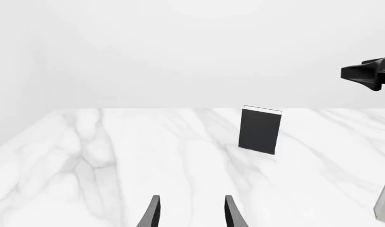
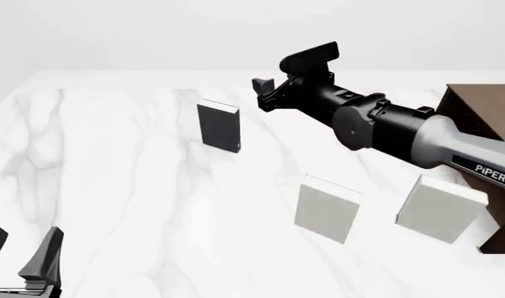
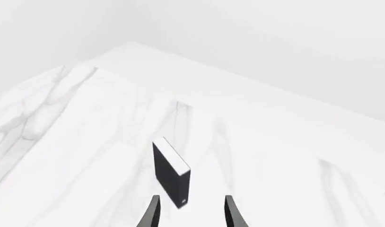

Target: Pick up the book on the left and place it on top of the shelf.

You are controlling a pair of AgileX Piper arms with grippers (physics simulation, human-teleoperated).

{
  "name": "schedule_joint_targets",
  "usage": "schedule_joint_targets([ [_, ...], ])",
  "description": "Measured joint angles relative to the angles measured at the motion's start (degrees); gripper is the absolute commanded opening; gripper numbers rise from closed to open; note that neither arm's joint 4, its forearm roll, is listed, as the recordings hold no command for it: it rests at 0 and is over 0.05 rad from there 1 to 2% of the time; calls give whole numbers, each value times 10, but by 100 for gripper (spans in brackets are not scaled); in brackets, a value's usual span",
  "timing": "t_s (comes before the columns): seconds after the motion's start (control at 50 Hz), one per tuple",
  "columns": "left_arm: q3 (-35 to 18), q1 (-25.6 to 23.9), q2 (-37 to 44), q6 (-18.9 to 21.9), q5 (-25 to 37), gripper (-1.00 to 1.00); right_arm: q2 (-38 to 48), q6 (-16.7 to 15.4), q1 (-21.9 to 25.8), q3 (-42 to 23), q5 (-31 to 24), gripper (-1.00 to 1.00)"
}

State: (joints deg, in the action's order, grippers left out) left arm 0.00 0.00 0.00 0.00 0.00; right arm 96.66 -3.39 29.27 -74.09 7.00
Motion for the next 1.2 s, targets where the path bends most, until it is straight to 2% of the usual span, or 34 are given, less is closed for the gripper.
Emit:
schedule_joint_targets([
  [0.76, 0, 0, 0, 0, 0, 100, 133, 25, 7, -82, 29, 100],
  [1.2, 0, 0, 0, 0, 0, 100, 185, 30, 11, -115, 34, 100],
])
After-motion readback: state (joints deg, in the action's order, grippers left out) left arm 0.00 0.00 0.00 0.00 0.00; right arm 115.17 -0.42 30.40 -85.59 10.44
